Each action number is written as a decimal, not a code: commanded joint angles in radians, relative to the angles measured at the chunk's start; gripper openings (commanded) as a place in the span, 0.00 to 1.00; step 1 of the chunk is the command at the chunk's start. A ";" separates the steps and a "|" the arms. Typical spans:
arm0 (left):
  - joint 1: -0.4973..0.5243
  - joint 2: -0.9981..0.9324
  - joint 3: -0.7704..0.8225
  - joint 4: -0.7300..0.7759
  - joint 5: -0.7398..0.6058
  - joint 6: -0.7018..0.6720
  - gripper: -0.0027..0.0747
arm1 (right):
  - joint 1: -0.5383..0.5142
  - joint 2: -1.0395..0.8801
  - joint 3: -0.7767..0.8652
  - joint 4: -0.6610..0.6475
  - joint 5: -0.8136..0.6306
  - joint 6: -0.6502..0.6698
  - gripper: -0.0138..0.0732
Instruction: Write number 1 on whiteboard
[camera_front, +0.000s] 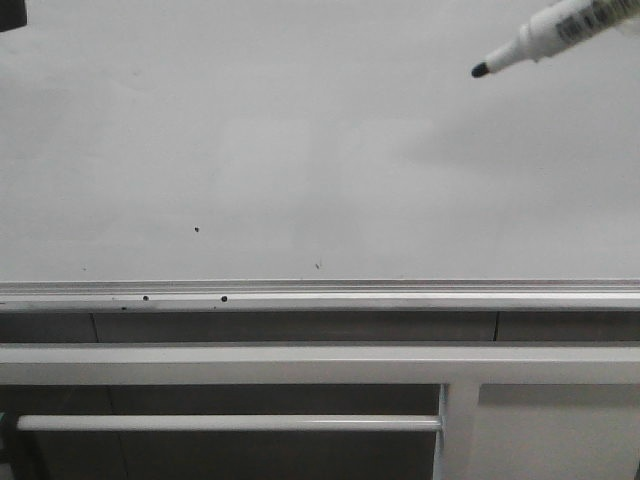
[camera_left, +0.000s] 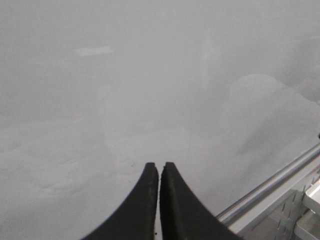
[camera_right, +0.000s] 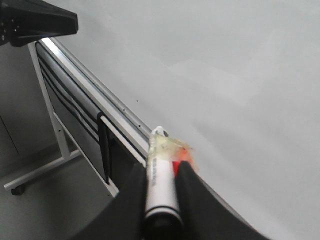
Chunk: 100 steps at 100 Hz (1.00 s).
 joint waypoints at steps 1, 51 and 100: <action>-0.006 -0.008 -0.024 -0.005 -0.097 -0.003 0.01 | -0.006 -0.044 0.030 -0.001 -0.090 0.048 0.11; -0.006 -0.008 -0.024 -0.102 -0.159 -0.003 0.01 | -0.006 -0.146 0.143 -0.128 -0.252 0.103 0.11; -0.006 -0.008 -0.024 -0.129 -0.159 -0.003 0.01 | -0.127 -0.069 0.143 -0.108 -0.375 0.117 0.11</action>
